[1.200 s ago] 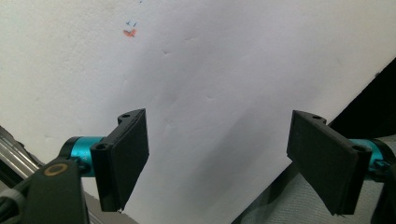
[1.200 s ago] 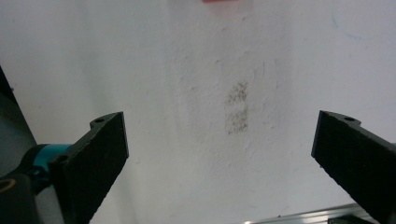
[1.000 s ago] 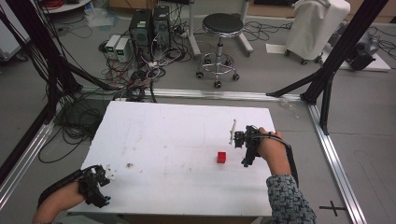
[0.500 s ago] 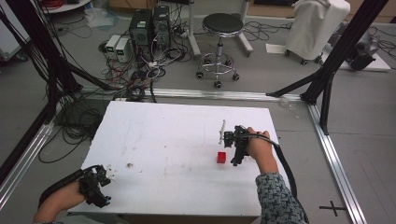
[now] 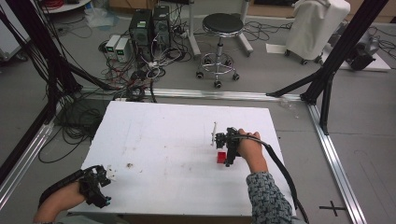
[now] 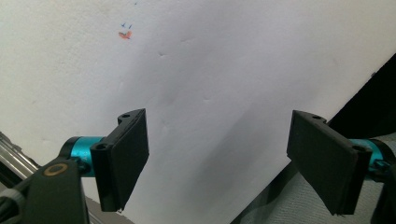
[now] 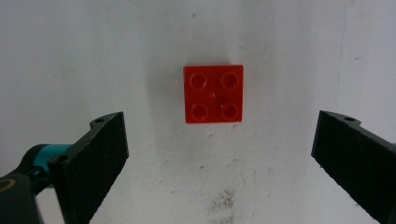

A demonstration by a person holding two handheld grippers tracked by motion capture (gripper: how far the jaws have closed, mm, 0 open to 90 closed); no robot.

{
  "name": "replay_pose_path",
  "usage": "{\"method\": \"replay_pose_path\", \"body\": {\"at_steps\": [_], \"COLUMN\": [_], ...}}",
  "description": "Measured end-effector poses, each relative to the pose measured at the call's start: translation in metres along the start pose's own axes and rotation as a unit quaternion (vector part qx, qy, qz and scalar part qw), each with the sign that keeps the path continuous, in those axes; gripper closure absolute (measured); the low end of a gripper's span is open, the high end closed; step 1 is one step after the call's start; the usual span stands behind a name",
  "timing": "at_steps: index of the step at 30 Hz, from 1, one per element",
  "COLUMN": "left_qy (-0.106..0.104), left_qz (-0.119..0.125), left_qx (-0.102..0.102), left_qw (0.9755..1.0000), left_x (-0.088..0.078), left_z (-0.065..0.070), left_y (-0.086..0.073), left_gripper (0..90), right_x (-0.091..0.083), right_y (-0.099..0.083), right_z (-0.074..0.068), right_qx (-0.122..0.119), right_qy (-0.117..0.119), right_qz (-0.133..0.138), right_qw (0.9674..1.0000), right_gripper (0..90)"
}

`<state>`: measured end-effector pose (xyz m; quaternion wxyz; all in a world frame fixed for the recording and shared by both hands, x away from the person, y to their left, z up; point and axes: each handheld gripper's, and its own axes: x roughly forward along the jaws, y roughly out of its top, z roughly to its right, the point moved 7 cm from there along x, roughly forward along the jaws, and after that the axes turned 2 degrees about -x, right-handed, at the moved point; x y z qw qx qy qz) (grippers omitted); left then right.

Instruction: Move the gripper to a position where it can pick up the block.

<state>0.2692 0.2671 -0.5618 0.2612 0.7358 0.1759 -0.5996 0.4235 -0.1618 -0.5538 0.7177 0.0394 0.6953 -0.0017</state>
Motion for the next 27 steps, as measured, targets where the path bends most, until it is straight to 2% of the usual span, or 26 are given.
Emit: {"method": "replay_pose_path", "body": {"at_steps": [13, 14, 15, 20, 21, 22, 25, 27], "left_qy": [0.000, 0.000, -0.001, 0.000, 0.000, 0.001, -0.002, -0.001], "left_qz": [-0.002, -0.002, -0.004, -0.004, -0.005, -0.004, -0.006, -0.007], "left_qx": [-0.003, -0.002, -0.001, -0.002, -0.002, -0.001, -0.002, 0.000], "left_qw": [1.0000, 1.0000, 1.0000, 1.0000, 1.0000, 1.0000, 1.0000, 1.0000], "left_x": [0.000, 0.001, 0.001, 0.001, 0.001, 0.001, 0.001, 0.002], "left_z": [0.000, 0.001, 0.000, 0.000, 0.001, 0.001, 0.001, 0.001], "left_y": [-0.003, -0.004, -0.004, -0.004, -0.004, -0.004, -0.003, -0.003], "left_gripper": [21.1, 21.1, 21.1, 21.1, 21.1, 21.1, 21.1, 21.1], "right_x": [0.029, 0.030, 0.031, 0.034, 0.033, 0.033, 0.032, 0.031], "right_y": [0.010, 0.009, 0.009, 0.008, 0.008, 0.009, 0.008, 0.008], "right_z": [0.003, 0.001, 0.002, 0.003, 0.002, 0.003, 0.001, 0.001], "right_qx": [-0.011, -0.003, -0.009, -0.015, -0.008, -0.013, -0.002, -0.010], "right_qy": [0.023, 0.027, 0.025, 0.025, 0.027, 0.027, 0.027, 0.025], "right_qz": [-0.022, -0.030, -0.030, -0.027, -0.030, -0.027, -0.031, -0.029], "right_qw": [0.9994, 0.9992, 0.9992, 0.9992, 0.9992, 0.9992, 0.9992, 0.9992], "right_gripper": [3.0, 3.0, 3.0, 3.0, 3.0, 3.0, 3.0, 3.0]}}
